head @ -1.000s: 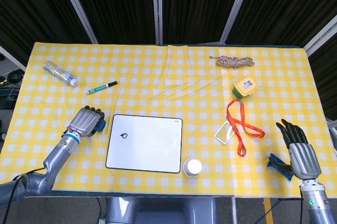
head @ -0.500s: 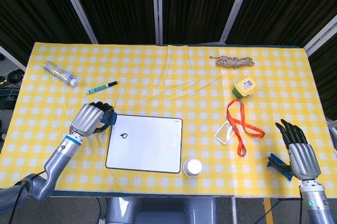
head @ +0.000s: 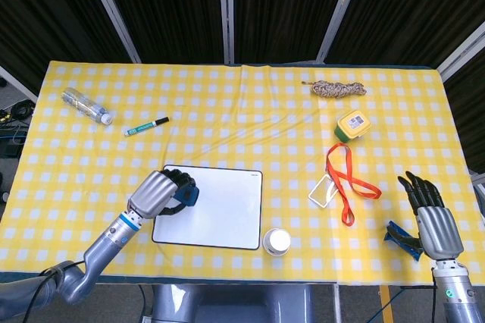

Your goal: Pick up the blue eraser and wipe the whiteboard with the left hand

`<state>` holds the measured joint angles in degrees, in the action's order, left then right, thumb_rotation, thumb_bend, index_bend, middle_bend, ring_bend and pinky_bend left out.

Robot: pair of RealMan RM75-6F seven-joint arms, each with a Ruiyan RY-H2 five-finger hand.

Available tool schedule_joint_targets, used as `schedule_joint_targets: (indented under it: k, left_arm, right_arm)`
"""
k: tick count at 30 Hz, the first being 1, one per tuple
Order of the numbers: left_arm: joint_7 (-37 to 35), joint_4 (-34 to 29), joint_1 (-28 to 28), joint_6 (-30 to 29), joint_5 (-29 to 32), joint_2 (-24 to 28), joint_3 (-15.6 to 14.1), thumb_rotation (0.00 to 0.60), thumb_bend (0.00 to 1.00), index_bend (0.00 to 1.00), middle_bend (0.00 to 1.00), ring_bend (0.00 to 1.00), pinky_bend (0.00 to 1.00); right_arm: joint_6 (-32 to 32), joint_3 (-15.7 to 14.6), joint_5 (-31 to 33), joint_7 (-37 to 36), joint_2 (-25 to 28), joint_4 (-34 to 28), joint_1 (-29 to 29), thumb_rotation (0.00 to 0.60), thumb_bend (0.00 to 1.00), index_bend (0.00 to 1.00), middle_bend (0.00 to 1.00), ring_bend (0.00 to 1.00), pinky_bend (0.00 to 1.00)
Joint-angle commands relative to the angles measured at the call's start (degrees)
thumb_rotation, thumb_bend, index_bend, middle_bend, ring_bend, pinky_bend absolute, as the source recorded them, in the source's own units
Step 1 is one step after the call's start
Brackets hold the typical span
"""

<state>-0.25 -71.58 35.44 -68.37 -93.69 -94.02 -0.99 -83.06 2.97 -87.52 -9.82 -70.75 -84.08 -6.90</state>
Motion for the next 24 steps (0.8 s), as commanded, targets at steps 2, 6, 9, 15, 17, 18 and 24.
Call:
schedule_joint_targets:
  k: [2, 6, 9, 15, 17, 18, 24]
  left_arm:
    - [0.46, -0.48, 0.09, 0.96, -0.83, -1.26, -1.11, 0.600, 0.62, 0.80, 0.61, 0.57, 0.53]
    - [-0.33, 0.16, -0.24, 1.29, -1.44, -2.68, -2.24, 0.600, 0.62, 0.80, 0.61, 0.57, 0.53]
    - [-0.34, 1.56, -0.29, 0.50, -2.34, -3.48, -2.41, 0.600, 0.62, 0.80, 0.61, 0.57, 0.53]
    - [-3.16, 6.43, -0.12, -1.40, -3.59, -5.21, -2.06, 0.600, 0.62, 0.80, 0.61, 0.57, 0.53]
    - [-4.27, 9.39, -0.05, -2.45, -4.25, -6.17, -1.97, 0.600, 0.62, 0.80, 0.61, 0.57, 0.53]
    - [-5.03, 11.17, 0.01, -2.89, -4.45, -6.77, -1.86, 0.600, 0.62, 0.80, 0.61, 0.57, 0.53]
    - [-9.55, 18.86, 0.42, -3.16, -3.97, -8.58, -1.34, 0.600, 0.62, 0.80, 0.61, 0.57, 0.53]
  right_arm:
    - [-0.06, 0.05, 0.01, -0.22, 0.10, -0.06, 0.02, 0.600, 0.06, 0.02, 0.00, 0.00, 0.00]
    - [0.01, 0.06, 0.06, -0.29, 0.18, -0.04, 0.01, 0.600, 0.06, 0.02, 0.00, 0.00, 0.00]
    - [-0.01, 0.06, 0.04, -0.40, 0.20, -0.08, 0.03, 0.600, 0.07, 0.02, 0.00, 0.00, 0.00]
    - [0.09, -0.12, -0.14, -0.10, 0.05, -0.15, 0.01, 0.600, 0.06, 0.02, 0.00, 0.00, 0.00]
    - [0.13, -0.17, -0.22, 0.10, -0.02, -0.15, -0.02, 0.600, 0.06, 0.02, 0.00, 0.00, 0.00]
    - [0.10, -0.19, -0.27, 0.24, -0.09, -0.14, -0.02, 0.600, 0.07, 0.02, 0.00, 0.00, 0.00]
    - [0.67, -0.29, 0.00, 0.52, -0.44, 0.22, -0.15, 0.600, 0.06, 0.02, 0.00, 0.00, 0.00]
